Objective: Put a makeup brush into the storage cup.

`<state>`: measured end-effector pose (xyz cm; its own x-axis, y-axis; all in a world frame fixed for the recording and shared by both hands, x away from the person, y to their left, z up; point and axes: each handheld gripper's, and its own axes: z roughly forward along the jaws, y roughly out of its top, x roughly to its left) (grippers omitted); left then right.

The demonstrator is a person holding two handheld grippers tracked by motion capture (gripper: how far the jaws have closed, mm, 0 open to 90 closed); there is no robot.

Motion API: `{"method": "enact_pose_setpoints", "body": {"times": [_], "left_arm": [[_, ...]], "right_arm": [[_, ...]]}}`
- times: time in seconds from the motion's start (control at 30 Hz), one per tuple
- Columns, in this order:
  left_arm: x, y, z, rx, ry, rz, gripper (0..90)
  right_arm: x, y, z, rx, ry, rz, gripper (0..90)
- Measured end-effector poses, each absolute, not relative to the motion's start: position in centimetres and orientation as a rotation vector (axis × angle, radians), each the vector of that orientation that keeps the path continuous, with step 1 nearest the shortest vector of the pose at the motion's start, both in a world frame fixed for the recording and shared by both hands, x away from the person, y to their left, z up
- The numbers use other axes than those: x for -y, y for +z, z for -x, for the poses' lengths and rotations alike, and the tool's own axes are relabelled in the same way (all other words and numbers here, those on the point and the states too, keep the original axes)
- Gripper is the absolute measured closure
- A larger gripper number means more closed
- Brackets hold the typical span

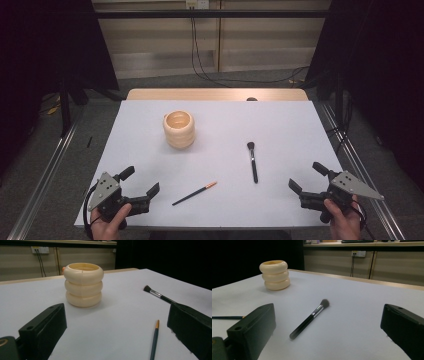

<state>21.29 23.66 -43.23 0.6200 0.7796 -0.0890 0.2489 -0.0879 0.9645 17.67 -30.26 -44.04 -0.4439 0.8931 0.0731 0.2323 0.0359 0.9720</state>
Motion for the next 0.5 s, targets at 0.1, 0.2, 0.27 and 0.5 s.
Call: {"method": "enact_pose_setpoints", "body": {"times": [0.1,0.2,0.27,0.5], "left_arm": [[-23.59,-43.18,-21.40,-0.867,0.547,-1.645,2.4],[-23.51,-43.17,-21.48,-0.884,0.524,-1.639,2.3],[-23.61,-43.14,-21.50,-0.892,0.546,-1.646,2.3],[-23.71,-43.00,-21.27,-0.879,0.527,-1.648,2.2]], "right_arm": [[30.27,-44.06,-17.64,-1.739,1.444,-1.139,0.0],[30.35,-44.12,-17.67,-1.733,1.446,-1.151,0.0],[30.40,-44.13,-17.69,-1.746,1.451,-1.149,0.0],[30.33,-44.08,-17.63,-1.736,1.449,-1.150,0.0]]}}
